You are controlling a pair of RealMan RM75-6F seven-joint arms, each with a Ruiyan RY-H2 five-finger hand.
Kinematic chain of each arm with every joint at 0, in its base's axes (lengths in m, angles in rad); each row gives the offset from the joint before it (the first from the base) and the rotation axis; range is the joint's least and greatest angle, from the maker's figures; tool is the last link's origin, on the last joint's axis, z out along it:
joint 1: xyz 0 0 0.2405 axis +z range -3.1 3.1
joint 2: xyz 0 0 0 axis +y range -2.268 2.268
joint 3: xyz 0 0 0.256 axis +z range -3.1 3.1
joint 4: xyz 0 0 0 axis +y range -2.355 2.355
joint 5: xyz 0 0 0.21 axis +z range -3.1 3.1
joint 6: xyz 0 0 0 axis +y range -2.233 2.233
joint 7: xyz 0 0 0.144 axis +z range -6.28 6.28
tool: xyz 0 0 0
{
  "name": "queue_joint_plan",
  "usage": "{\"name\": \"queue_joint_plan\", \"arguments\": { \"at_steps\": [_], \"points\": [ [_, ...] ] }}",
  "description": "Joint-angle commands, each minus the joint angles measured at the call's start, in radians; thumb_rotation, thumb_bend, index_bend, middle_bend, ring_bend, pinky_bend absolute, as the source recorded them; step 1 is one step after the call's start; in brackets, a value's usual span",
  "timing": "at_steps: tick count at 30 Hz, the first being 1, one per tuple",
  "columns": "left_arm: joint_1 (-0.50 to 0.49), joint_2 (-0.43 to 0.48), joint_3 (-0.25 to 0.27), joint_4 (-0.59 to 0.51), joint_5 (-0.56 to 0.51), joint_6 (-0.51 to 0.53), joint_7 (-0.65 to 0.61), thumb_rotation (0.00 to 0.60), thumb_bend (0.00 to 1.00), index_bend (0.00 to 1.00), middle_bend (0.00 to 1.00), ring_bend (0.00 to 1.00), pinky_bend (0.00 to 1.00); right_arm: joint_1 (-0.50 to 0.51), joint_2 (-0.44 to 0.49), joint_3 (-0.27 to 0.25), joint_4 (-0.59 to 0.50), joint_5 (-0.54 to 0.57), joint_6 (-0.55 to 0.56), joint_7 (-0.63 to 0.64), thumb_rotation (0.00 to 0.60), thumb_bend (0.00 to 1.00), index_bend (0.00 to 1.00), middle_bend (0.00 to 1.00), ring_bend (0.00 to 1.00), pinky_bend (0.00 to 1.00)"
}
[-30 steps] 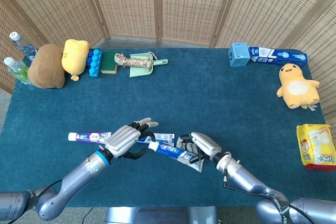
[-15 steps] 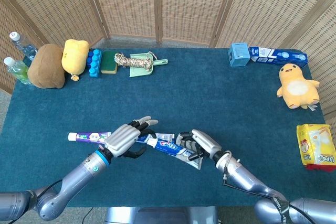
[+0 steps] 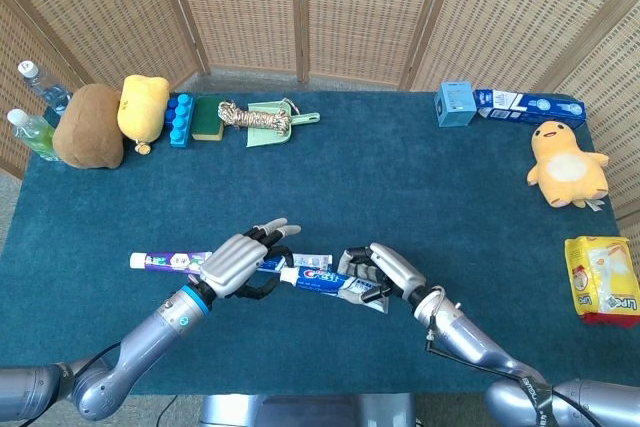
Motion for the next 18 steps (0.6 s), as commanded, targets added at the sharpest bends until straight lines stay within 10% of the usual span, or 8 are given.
{"name": "queue_joint_plan", "arguments": {
  "at_steps": [1, 18],
  "points": [
    [0.001, 0.001, 0.0, -0.001, 0.002, 0.004, 0.002, 0.6, 0.46, 0.38, 0.11, 0.01, 0.13, -0.002, -0.006, 0.008, -0.01, 0.026, 0.007, -0.002, 0.6, 0.48, 0.92, 0.73, 0.69, 0.72],
    [0.003, 0.002, -0.003, -0.002, 0.004, 0.017, 0.016, 0.6, 0.45, 0.34, 0.1, 0.0, 0.13, -0.011, -0.003, 0.025, -0.036, 0.104, 0.031, -0.042, 0.6, 0.49, 0.92, 0.73, 0.7, 0.73]
  ]
}}
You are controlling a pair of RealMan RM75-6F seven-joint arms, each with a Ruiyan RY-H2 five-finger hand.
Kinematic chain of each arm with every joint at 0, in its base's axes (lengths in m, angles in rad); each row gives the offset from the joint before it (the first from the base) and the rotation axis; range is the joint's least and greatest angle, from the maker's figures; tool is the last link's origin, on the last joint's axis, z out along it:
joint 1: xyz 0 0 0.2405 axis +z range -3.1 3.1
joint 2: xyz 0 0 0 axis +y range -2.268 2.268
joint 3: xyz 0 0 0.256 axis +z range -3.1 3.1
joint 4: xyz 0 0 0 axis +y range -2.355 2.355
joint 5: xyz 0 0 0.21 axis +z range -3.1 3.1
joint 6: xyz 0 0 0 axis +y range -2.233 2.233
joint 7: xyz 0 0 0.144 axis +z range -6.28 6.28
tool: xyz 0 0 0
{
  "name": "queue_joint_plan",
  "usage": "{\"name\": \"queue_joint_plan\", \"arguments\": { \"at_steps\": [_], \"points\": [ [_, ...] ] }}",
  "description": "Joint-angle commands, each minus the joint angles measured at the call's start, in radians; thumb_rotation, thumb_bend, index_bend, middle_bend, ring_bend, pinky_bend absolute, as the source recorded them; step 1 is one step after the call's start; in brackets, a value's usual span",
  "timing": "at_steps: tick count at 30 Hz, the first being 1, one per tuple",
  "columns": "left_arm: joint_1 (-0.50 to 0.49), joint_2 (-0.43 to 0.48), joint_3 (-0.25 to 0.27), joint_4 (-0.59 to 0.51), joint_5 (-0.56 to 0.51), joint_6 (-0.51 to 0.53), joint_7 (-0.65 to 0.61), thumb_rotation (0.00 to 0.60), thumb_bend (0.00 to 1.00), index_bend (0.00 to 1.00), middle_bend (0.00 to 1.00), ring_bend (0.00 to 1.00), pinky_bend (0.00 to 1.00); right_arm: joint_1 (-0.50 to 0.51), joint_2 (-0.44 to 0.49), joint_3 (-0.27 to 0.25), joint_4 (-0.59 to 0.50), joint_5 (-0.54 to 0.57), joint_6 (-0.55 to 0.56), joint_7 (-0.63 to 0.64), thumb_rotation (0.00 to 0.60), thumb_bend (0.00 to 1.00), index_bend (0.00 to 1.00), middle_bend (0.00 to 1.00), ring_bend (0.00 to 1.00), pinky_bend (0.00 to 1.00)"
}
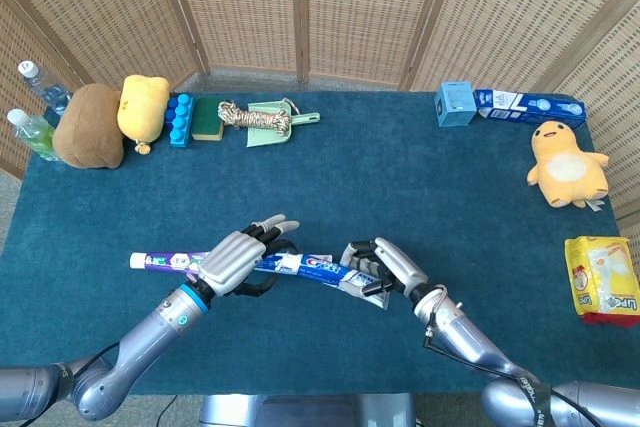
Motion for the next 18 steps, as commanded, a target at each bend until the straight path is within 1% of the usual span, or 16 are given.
{"name": "queue_joint_plan", "arguments": {
  "at_steps": [1, 4, 11, 13, 16, 18],
  "points": [
    [-0.001, -0.001, -0.001, 0.0, -0.003, 0.001, 0.003, 0.6, 0.46, 0.36, 0.1, 0.0, 0.13, -0.001, 0.0, 0.003, 0.003, 0.005, 0.003, -0.003, 0.6, 0.49, 0.92, 0.73, 0.7, 0.73],
    [-0.001, -0.001, -0.003, 0.0, -0.008, 0.003, 0.007, 0.6, 0.46, 0.39, 0.1, 0.0, 0.13, -0.006, 0.0, 0.01, -0.001, 0.011, 0.011, -0.001, 0.6, 0.49, 0.92, 0.74, 0.71, 0.73],
    [0.002, -0.003, -0.006, 0.001, -0.01, 0.017, 0.017, 0.6, 0.46, 0.4, 0.1, 0.0, 0.13, -0.016, 0.001, 0.02, -0.012, 0.011, 0.029, 0.002, 0.6, 0.5, 0.92, 0.74, 0.71, 0.73],
    [0.004, -0.003, -0.005, 0.002, -0.009, 0.023, 0.023, 0.6, 0.46, 0.38, 0.1, 0.0, 0.13, -0.018, -0.001, 0.022, -0.014, 0.016, 0.035, -0.001, 0.6, 0.5, 0.92, 0.74, 0.71, 0.73],
    [0.008, -0.004, -0.003, 0.004, -0.008, 0.031, 0.032, 0.6, 0.46, 0.31, 0.1, 0.0, 0.13, -0.02, -0.006, 0.024, -0.021, 0.028, 0.04, -0.007, 0.6, 0.5, 0.92, 0.74, 0.71, 0.73],
    [0.008, -0.006, -0.003, 0.006, -0.007, 0.033, 0.034, 0.6, 0.46, 0.28, 0.1, 0.0, 0.13, -0.019, -0.012, 0.025, -0.025, 0.039, 0.046, -0.018, 0.6, 0.5, 0.92, 0.74, 0.71, 0.73]
  ]
}}
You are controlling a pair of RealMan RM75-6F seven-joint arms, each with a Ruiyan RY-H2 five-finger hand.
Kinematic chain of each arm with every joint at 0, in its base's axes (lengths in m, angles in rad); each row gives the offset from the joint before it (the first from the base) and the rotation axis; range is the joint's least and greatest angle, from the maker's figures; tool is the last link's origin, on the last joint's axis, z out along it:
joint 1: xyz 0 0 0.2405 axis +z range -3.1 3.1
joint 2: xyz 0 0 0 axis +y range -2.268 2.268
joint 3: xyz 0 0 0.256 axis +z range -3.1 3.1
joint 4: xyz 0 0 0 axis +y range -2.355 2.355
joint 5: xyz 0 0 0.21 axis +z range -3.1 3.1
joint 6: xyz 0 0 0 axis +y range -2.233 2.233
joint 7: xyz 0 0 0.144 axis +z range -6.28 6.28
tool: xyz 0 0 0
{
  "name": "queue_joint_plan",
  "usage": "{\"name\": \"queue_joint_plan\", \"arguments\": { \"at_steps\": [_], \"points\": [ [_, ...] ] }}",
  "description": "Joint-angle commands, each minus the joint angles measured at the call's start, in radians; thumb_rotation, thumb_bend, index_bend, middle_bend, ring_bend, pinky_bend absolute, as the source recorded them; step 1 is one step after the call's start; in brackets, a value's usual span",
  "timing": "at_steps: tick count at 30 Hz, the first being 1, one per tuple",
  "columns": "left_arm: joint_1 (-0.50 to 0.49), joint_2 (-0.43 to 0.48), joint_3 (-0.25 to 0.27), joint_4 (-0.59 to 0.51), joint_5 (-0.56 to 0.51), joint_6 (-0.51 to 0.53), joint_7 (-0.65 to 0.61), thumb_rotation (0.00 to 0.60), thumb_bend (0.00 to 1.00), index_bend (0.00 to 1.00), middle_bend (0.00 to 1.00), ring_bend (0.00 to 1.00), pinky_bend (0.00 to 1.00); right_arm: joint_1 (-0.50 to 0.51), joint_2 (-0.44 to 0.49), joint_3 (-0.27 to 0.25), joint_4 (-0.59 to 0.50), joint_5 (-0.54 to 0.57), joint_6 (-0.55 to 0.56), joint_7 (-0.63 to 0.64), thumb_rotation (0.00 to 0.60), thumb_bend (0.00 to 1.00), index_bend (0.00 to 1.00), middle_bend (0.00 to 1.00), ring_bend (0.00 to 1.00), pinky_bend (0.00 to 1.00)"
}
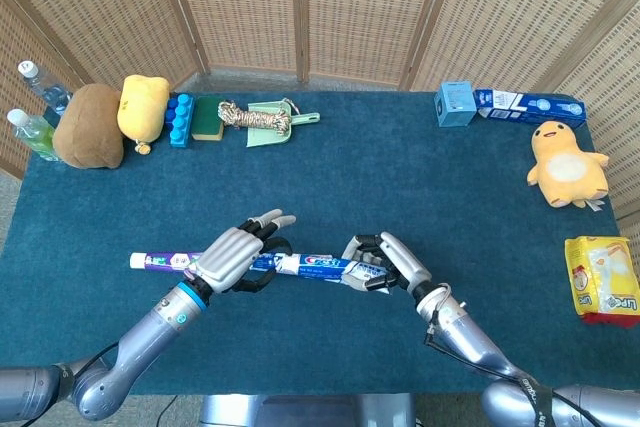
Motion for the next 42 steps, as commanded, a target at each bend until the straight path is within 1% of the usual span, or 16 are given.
{"name": "queue_joint_plan", "arguments": {
  "at_steps": [1, 11, 17, 27, 32, 37, 42],
  "points": [
    [0.001, -0.004, 0.0, 0.003, 0.004, 0.005, 0.003, 0.6, 0.46, 0.27, 0.1, 0.0, 0.13, 0.002, -0.009, 0.003, -0.008, 0.016, 0.007, -0.013, 0.6, 0.5, 0.92, 0.74, 0.71, 0.73],
    [0.011, -0.034, -0.006, 0.023, 0.028, 0.043, 0.016, 0.6, 0.45, 0.27, 0.1, 0.0, 0.13, -0.008, -0.022, 0.012, -0.039, 0.062, 0.03, -0.026, 0.6, 0.51, 0.92, 0.74, 0.71, 0.73],
    [0.013, -0.044, -0.005, 0.023, 0.035, 0.044, 0.012, 0.6, 0.45, 0.28, 0.1, 0.0, 0.13, -0.012, -0.028, 0.015, -0.042, 0.08, 0.032, -0.029, 0.6, 0.5, 0.92, 0.74, 0.71, 0.73],
    [0.014, -0.053, -0.005, 0.026, 0.033, 0.041, 0.016, 0.6, 0.45, 0.28, 0.1, 0.0, 0.13, -0.013, -0.017, 0.023, -0.058, 0.095, 0.013, -0.027, 0.6, 0.51, 0.92, 0.74, 0.71, 0.73],
    [0.016, -0.07, -0.01, 0.036, 0.035, 0.052, 0.019, 0.6, 0.45, 0.33, 0.11, 0.0, 0.14, -0.021, -0.01, 0.024, -0.066, 0.084, 0.002, -0.008, 0.6, 0.51, 0.92, 0.74, 0.71, 0.73],
    [0.021, -0.091, -0.018, 0.043, 0.046, 0.075, 0.018, 0.6, 0.45, 0.44, 0.15, 0.02, 0.16, -0.027, -0.005, 0.022, -0.073, 0.074, 0.002, -0.006, 0.6, 0.51, 0.92, 0.74, 0.71, 0.73],
    [0.026, -0.094, -0.019, 0.04, 0.05, 0.086, 0.021, 0.6, 0.45, 0.47, 0.15, 0.03, 0.16, -0.027, -0.001, 0.021, -0.073, 0.08, 0.001, -0.014, 0.6, 0.51, 0.92, 0.74, 0.71, 0.73]
  ]
}}
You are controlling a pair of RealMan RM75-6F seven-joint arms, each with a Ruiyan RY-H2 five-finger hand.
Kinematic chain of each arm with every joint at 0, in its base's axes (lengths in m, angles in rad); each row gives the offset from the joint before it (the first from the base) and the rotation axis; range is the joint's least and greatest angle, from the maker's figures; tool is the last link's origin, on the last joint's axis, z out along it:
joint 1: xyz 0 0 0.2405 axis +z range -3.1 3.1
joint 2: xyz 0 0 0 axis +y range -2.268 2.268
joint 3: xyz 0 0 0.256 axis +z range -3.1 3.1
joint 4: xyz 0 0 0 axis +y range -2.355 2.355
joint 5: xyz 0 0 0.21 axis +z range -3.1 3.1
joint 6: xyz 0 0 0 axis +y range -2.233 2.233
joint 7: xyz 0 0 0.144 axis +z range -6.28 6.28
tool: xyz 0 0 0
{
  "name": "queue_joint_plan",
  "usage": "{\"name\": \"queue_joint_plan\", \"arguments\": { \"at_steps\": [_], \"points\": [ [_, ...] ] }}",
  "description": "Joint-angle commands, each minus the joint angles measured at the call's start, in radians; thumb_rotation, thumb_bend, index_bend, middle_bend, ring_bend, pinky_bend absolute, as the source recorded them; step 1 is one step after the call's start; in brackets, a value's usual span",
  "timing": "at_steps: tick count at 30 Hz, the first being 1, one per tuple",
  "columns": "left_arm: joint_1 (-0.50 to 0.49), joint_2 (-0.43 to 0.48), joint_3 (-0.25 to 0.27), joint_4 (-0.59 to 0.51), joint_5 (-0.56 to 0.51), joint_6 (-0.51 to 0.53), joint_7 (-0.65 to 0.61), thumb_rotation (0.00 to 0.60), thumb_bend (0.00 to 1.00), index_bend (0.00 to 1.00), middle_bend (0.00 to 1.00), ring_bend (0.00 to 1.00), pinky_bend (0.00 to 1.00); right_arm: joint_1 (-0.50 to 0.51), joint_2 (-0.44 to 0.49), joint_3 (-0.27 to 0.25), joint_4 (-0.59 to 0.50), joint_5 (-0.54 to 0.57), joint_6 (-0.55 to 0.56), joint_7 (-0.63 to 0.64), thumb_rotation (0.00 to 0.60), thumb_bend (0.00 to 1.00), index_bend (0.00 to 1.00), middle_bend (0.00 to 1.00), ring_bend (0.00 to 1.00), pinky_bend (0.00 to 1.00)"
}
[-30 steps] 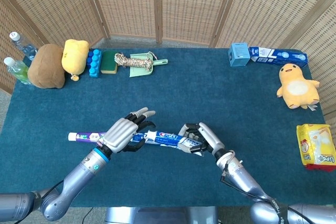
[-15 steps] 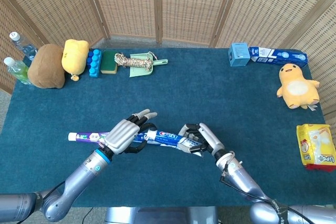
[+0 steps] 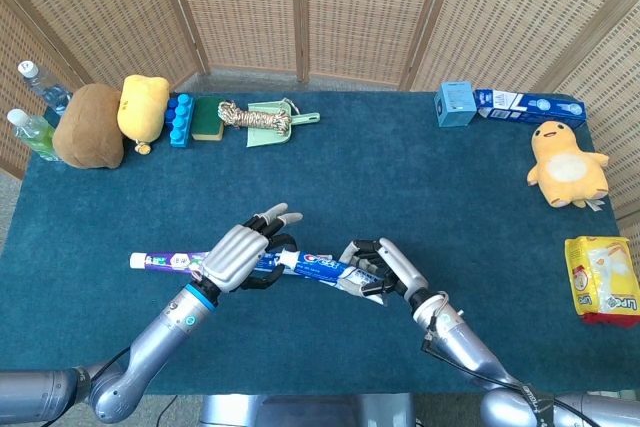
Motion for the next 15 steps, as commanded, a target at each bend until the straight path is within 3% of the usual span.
{"name": "queue_joint_plan", "arguments": {
  "at_steps": [1, 15],
  "points": [
    [0.004, 0.001, 0.0, -0.002, 0.002, 0.005, 0.002, 0.6, 0.45, 0.47, 0.15, 0.03, 0.16, 0.0, 0.001, -0.001, 0.002, 0.006, 0.001, -0.006, 0.6, 0.51, 0.92, 0.74, 0.71, 0.73],
    [0.014, 0.003, -0.002, -0.003, 0.001, 0.014, 0.008, 0.6, 0.45, 0.56, 0.16, 0.03, 0.16, 0.015, -0.011, -0.016, 0.019, 0.054, 0.035, -0.098, 0.6, 0.51, 0.92, 0.74, 0.72, 0.74]
  ]
}}
